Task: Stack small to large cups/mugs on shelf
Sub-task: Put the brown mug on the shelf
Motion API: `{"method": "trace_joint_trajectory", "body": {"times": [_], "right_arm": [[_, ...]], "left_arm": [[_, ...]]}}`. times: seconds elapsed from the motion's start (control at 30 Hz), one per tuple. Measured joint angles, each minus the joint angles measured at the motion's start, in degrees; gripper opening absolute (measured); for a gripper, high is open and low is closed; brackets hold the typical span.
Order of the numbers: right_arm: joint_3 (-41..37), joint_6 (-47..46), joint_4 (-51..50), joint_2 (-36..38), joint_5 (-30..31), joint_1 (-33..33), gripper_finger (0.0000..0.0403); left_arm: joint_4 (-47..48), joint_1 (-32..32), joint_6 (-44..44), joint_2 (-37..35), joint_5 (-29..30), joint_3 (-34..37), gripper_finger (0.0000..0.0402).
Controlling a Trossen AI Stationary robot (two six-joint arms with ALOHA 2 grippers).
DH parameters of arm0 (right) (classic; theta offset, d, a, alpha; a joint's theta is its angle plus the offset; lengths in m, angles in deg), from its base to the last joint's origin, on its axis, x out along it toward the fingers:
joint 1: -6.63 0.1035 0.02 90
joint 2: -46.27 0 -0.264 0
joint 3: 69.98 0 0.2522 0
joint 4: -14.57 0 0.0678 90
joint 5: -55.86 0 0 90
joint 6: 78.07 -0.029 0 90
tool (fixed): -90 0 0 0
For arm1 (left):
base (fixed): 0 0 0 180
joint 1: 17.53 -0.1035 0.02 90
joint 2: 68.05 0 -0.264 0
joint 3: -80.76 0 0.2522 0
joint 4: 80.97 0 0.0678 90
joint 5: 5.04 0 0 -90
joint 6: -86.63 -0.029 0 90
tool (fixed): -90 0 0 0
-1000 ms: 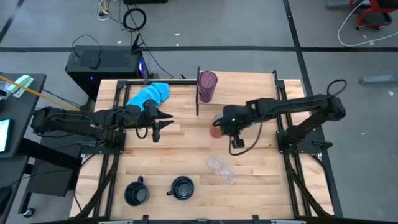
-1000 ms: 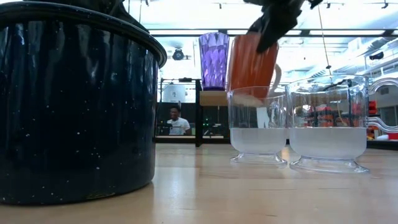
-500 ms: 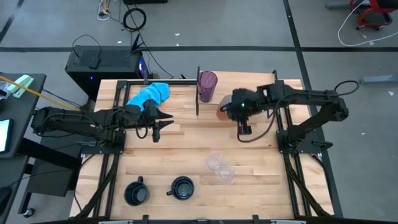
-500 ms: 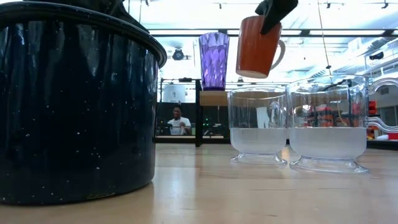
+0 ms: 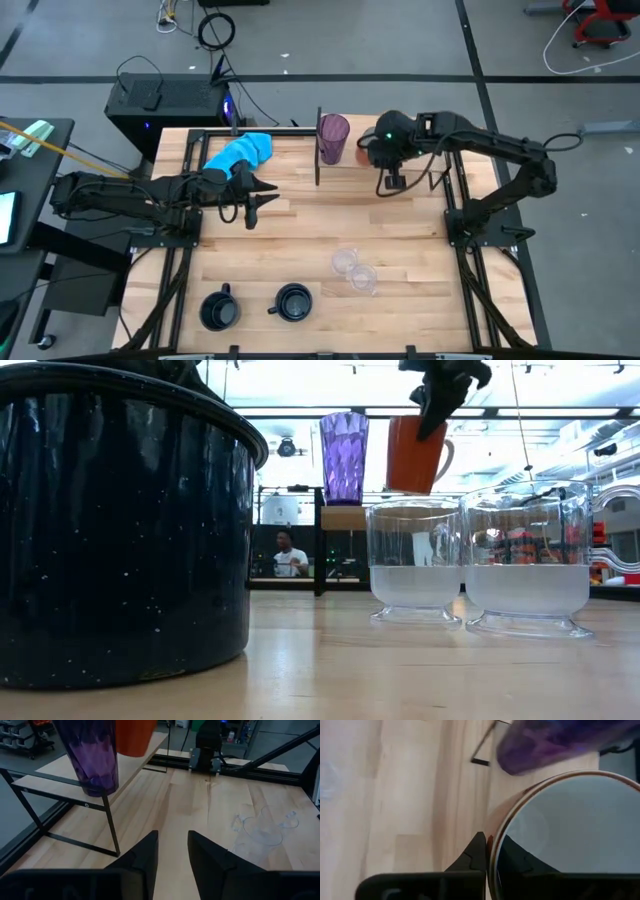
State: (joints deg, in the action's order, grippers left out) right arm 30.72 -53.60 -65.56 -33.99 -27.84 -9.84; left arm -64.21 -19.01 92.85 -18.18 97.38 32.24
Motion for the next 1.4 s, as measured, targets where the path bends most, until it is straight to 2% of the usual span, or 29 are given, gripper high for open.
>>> {"method": "trace_joint_trajectory", "body": {"times": [0.27,0.97,1.4], "right_arm": [[-0.07,2.16,0.19,-0.97,-3.67,-3.71,0.0025],[-0.16,2.54,1.21,-2.83,-3.82,-4.1,0.0033],[-0.15,2.75,1.59,-2.78,-3.54,-4.53,0.0075]], "left_arm": [[0.02,0.0,0.0,0.0,0.0,0.0,0.0108],[0.37,-0.02,0.03,0.0,-0.02,0.0,0.0107],[0.75,-0.01,0.04,0.0,-0.02,0.0,0.0107]]}}
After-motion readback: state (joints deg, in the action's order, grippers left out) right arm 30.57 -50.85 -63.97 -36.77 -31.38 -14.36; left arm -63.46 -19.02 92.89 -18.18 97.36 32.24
